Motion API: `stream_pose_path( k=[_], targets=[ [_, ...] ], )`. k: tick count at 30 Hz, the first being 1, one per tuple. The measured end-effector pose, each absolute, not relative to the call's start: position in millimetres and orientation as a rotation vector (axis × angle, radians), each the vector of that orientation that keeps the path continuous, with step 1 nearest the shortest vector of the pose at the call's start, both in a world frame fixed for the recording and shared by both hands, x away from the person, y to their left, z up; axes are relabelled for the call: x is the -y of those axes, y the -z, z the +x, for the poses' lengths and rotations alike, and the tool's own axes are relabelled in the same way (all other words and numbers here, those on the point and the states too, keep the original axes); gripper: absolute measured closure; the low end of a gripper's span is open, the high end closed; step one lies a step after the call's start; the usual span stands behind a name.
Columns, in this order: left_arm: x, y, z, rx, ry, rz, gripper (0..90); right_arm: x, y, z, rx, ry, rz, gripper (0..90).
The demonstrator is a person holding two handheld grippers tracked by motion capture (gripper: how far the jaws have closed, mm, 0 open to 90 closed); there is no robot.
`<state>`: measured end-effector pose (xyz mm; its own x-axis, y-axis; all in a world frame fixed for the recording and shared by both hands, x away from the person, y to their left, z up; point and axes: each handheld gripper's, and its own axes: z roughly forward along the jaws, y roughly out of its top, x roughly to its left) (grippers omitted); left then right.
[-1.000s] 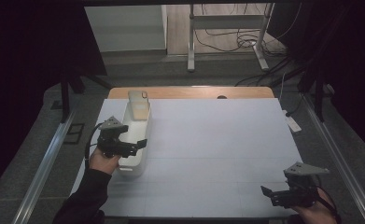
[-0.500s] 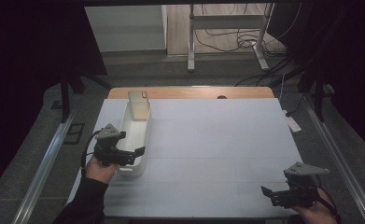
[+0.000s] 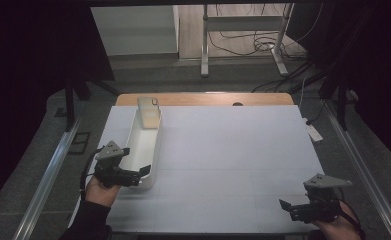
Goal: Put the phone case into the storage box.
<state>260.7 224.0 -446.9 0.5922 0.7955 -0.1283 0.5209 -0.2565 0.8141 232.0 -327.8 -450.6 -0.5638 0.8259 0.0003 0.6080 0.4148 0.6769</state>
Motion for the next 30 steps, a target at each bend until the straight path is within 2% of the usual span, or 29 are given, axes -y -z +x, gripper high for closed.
stream_pose_path(
  k=[30],
  targets=[
    [-246,457,207,-1.135,-0.426,1.919,0.0,327,451,232,-2.335,-0.903,1.240,0.0]
  ],
)
